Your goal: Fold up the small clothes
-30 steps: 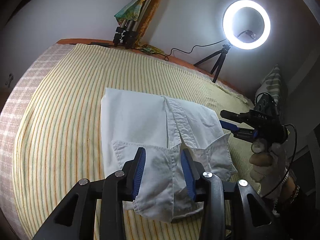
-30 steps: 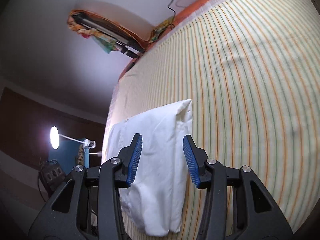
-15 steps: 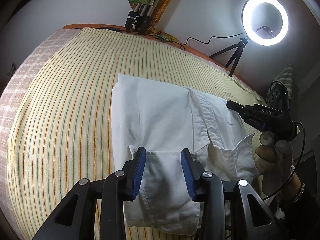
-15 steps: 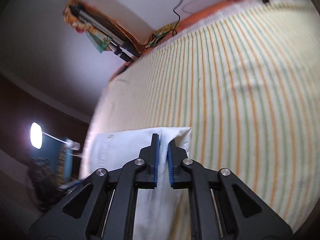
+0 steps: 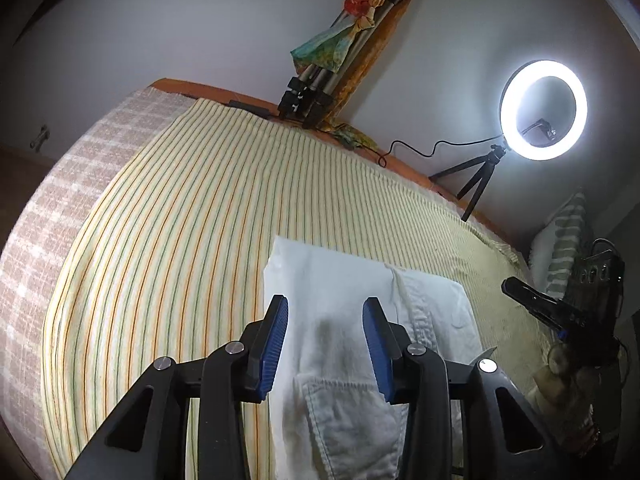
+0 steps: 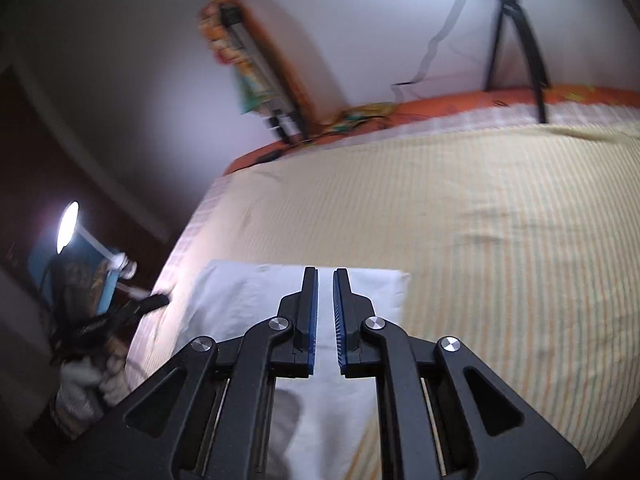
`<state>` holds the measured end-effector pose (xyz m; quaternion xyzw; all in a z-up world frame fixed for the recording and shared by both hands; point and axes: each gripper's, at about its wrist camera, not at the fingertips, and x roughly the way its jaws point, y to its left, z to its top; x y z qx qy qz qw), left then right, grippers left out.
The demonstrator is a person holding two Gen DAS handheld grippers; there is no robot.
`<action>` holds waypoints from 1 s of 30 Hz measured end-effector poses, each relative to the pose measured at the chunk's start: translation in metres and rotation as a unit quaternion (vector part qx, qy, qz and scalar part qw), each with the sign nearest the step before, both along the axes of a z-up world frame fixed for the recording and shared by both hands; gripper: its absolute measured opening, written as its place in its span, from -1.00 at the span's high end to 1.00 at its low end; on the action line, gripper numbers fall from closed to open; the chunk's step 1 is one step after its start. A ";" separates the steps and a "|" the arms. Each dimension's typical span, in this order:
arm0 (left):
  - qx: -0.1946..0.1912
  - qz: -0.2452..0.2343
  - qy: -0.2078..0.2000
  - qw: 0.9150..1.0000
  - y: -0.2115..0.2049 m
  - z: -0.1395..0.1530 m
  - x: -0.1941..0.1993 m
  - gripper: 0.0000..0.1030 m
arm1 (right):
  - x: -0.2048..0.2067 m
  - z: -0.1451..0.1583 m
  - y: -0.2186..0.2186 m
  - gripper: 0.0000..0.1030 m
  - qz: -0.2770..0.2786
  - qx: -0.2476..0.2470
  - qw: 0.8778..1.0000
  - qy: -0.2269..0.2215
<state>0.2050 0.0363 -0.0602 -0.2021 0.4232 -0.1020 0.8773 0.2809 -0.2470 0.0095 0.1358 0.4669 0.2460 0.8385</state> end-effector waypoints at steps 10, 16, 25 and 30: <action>0.048 -0.035 -0.004 0.998 -0.032 -0.020 0.038 0.33 | 0.015 -0.046 0.042 0.82 0.046 -0.054 0.997 0.025; 0.088 -0.042 0.021 0.995 -0.036 -0.044 0.054 0.41 | 0.027 -0.058 0.062 0.82 0.088 -0.093 0.991 0.028; 0.082 -0.059 0.016 0.995 -0.024 -0.048 0.051 0.49 | 0.032 -0.062 0.047 0.94 0.075 -0.091 0.992 0.034; 0.078 -0.007 0.029 0.996 0.001 -0.048 0.050 0.48 | 0.042 -0.066 0.000 0.85 -0.016 -0.092 0.994 0.060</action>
